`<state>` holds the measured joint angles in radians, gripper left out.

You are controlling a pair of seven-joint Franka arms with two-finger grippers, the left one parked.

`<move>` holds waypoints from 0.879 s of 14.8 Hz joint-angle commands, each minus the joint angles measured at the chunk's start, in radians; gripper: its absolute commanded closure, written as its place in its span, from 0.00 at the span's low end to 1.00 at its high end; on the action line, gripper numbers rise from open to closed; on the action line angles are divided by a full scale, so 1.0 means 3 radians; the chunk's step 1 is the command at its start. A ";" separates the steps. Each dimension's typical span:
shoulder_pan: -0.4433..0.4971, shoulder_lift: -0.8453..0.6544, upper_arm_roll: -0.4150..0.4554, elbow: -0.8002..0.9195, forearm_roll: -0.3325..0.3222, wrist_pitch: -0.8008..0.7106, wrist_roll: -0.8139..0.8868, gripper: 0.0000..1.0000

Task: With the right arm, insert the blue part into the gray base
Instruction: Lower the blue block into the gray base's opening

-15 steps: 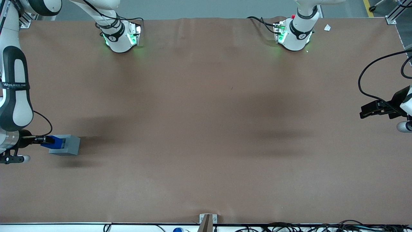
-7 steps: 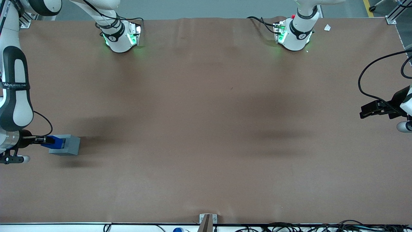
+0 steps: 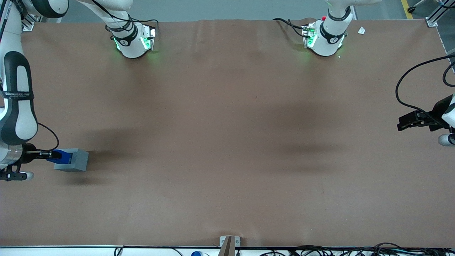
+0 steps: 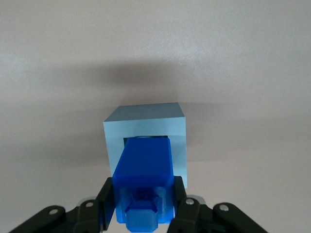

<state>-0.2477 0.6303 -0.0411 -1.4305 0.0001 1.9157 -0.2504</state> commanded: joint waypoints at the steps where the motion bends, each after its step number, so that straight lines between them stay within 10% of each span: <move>1: -0.0003 0.0011 0.0019 0.0013 -0.0026 -0.0020 0.0057 0.98; 13: -0.0008 0.0016 0.0024 -0.0058 -0.0026 0.0001 0.0052 0.98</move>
<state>-0.2466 0.6356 -0.0383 -1.4356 0.0001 1.9090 -0.2479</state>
